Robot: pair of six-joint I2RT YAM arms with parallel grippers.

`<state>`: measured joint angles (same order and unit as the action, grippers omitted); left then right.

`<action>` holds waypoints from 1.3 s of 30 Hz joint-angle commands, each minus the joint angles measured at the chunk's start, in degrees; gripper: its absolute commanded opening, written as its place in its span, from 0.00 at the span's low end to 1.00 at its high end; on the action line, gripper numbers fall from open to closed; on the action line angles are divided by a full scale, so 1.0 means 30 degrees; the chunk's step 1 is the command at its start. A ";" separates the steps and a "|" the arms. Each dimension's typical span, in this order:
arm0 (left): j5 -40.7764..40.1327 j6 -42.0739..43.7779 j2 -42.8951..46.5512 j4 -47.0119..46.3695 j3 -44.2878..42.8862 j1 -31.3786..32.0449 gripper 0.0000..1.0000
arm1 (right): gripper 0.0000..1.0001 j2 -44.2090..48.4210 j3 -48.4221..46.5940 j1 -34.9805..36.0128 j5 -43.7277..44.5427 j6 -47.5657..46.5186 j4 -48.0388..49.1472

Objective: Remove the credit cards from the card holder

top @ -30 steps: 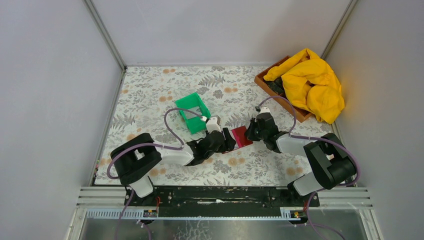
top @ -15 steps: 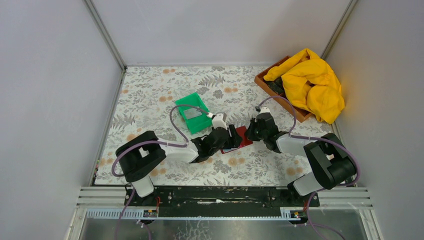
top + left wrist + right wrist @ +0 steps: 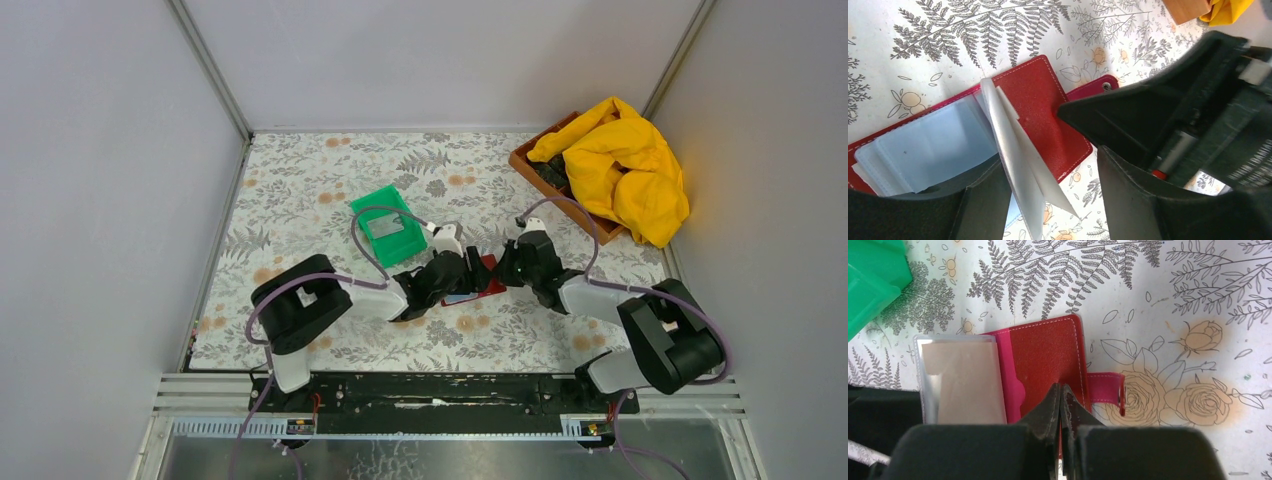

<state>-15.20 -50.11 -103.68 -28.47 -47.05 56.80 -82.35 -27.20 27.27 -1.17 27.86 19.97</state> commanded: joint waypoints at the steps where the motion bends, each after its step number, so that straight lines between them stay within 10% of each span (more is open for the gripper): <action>1: 0.0434 0.0654 -0.0772 -0.1358 -0.0863 -0.0281 0.67 | 0.00 0.1709 0.0628 0.0023 0.0480 0.0198 0.0888; 18: 0.1669 0.0047 -0.2276 -0.1373 -0.2703 -0.0279 0.67 | 0.00 0.6742 0.2859 0.0025 0.4135 0.0058 0.1145; 39: 0.3733 -0.3942 -0.4201 -0.4937 -0.1669 -0.2021 0.69 | 0.00 0.7381 0.4552 0.0022 0.0373 -0.0849 0.5193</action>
<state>-6.46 -57.60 -115.18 -34.81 -54.87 52.03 -57.76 -12.25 27.27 1.85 25.76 32.12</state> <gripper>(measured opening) 0.681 0.025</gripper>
